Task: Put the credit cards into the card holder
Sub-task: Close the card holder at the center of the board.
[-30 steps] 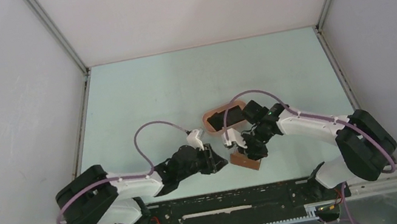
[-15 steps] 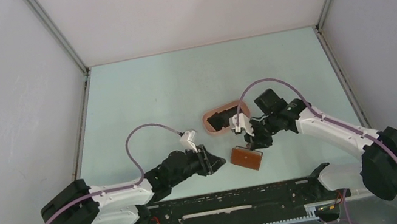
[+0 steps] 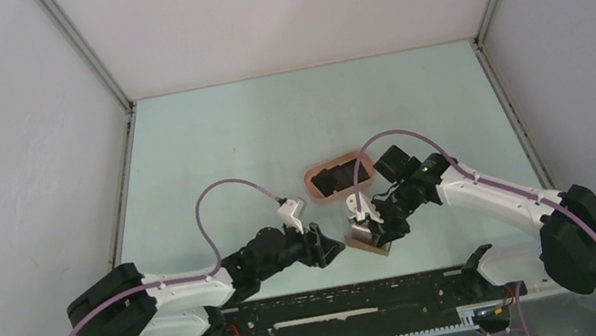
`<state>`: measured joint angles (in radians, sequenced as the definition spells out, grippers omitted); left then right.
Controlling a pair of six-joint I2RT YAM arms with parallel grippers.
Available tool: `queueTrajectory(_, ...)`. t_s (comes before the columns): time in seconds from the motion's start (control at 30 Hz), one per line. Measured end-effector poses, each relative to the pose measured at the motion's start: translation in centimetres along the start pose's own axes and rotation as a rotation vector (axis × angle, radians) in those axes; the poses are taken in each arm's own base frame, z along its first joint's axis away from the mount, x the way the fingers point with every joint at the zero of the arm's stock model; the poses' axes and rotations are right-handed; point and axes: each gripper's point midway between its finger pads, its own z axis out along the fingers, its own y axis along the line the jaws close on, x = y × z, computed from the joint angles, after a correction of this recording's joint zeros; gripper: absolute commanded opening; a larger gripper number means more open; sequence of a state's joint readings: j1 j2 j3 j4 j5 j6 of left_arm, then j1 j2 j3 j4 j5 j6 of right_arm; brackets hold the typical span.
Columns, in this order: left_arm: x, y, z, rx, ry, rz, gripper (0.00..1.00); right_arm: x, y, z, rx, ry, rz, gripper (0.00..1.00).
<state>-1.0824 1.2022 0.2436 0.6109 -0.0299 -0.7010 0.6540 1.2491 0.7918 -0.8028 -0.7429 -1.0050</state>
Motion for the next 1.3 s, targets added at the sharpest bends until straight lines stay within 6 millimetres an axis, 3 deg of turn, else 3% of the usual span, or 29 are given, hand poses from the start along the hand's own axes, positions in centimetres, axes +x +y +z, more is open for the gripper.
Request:
queueTrajectory(0.47,-1.6,-2.2,-0.1,0.105,-0.058,0.071,0.68,0.9,1.9,2.1,-0.132,0.047,0.025,0.26)
queueTrajectory(0.73,1.4,-1.3,1.8,0.092,0.066,0.051,0.56,0.7,1.7,1.4,-0.116,0.018,0.054,0.29)
queueTrajectory(0.9,2.1,-1.6,2.7,0.101,0.107,0.040,0.54,0.5,0.0,-0.7,-0.032,-0.035,0.099,0.29)
queueTrajectory(1.07,2.2,-1.6,2.7,0.102,0.115,0.026,0.51,0.8,-2.9,-3.6,0.124,-0.079,0.144,0.30)
queueTrajectory(1.3,2.7,-1.5,2.6,0.093,0.138,-0.001,0.47,3.5,-5.9,-4.1,0.217,-0.008,0.128,0.61)
